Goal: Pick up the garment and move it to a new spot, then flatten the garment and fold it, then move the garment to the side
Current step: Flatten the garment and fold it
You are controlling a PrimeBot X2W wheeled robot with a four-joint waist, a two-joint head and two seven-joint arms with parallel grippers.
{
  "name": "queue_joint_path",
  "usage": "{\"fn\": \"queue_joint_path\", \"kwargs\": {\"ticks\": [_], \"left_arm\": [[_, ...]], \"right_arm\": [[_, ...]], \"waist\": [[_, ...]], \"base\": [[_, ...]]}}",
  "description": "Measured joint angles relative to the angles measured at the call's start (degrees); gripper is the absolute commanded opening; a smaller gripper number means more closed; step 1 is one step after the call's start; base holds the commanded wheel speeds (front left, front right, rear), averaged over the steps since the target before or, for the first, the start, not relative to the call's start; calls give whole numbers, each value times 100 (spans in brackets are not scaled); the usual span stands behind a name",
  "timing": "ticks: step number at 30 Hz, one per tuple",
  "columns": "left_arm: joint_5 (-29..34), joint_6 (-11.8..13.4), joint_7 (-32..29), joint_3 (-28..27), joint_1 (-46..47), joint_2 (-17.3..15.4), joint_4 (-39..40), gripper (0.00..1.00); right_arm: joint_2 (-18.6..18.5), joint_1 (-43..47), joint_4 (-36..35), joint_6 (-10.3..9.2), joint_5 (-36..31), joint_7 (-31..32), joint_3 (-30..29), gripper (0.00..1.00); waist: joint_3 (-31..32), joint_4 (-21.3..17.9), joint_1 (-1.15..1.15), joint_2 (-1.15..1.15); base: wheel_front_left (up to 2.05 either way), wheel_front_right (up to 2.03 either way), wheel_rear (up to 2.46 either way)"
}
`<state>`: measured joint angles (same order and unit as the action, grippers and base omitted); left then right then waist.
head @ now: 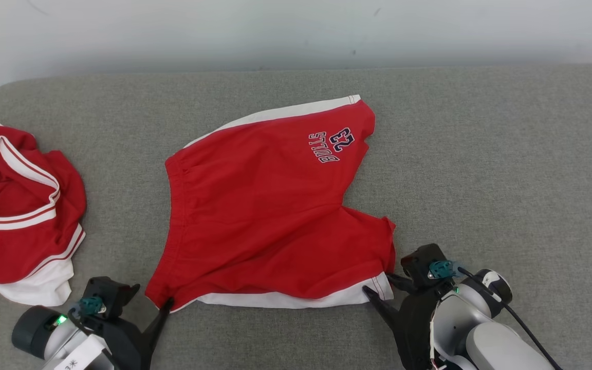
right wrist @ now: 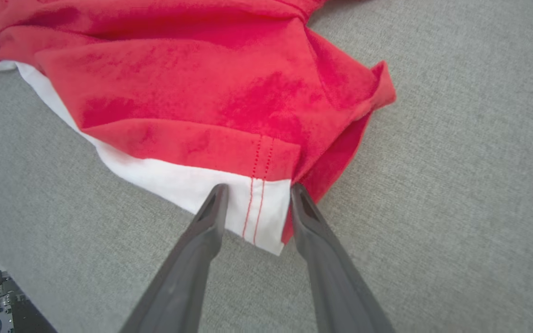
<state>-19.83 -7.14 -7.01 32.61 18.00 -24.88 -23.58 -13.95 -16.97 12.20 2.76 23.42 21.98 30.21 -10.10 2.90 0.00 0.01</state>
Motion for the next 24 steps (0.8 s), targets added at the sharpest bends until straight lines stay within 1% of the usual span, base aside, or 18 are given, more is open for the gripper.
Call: {"fn": "queue_joint_path", "kwargs": {"ticks": [1,3,4,6,7,8,9,10,11,12,13,14,15,16,20,22,24], "left_arm": [[-15,0,1,22,0,5,-18,100],[-35,0,19,86,1,43,-60,100],[-40,-1,26,120,1,69,-83,100],[-44,-1,57,160,5,113,-118,98],[-63,-1,59,174,11,118,-131,87],[-93,-1,79,189,19,119,-143,84],[-93,-1,79,189,19,119,-143,60],[-122,-1,100,202,24,121,-154,45],[-176,-1,102,216,28,121,-168,39],[-207,-1,112,238,39,121,-187,39],[-221,-1,143,264,52,121,-199,42],[-241,-1,158,286,68,121,-215,57],[-244,-1,166,302,93,120,-238,89],[-245,-1,205,312,120,120,-259,100],[-249,-1,259,342,135,119,-307,100],[-267,-1,296,358,135,116,-332,100],[-288,-1,309,375,135,114,-348,100]], "right_arm": [[0,2,34,0,-2,9,16,67],[2,4,59,-24,-32,22,47,60],[10,4,60,-26,-32,22,53,49],[29,4,71,-54,-33,22,54,42],[32,4,77,-74,-32,22,54,40],[32,4,87,-75,-33,21,48,35],[32,4,87,-75,-33,21,48,25],[31,4,98,-77,-33,21,40,24],[29,4,110,-82,-33,21,32,33],[22,4,118,-101,-36,20,30,86],[15,5,118,-133,-63,8,23,100],[10,7,115,-165,-90,-29,-3,100],[-5,5,107,-197,-115,-34,-23,100],[-40,5,97,-220,-163,-52,-33,100],[-125,3,-2,-388,-367,-198,-115,100],[-133,3,-103,-401,-382,-269,-127,100],[-109,2,-170,-375,-381,-332,-90,100]], "waist": [[-1,5,0,0],[-7,11,0,0],[-9,13,0,0],[-13,14,0,0],[-14,12,0,0],[-14,8,0,0],[-14,8,0,0],[-13,4,0,0],[-12,-1,-1,0],[-8,-7,0,0],[-4,-13,-1,0],[0,-18,-1,0],[6,-24,-1,0],[11,-29,-1,0],[34,-48,-1,0],[46,-56,-1,0],[56,-64,-1,0]], "base": [[0,0,0],[0,0,0],[0,0,0],[0,0,0],[0,0,0],[0,0,0],[0,0,0],[0,0,0],[0,0,0],[0,0,0],[0,0,0],[0,0,0],[0,0,0],[0,0,0],[0,0,0],[0,0,0],[0,0,0]]}}
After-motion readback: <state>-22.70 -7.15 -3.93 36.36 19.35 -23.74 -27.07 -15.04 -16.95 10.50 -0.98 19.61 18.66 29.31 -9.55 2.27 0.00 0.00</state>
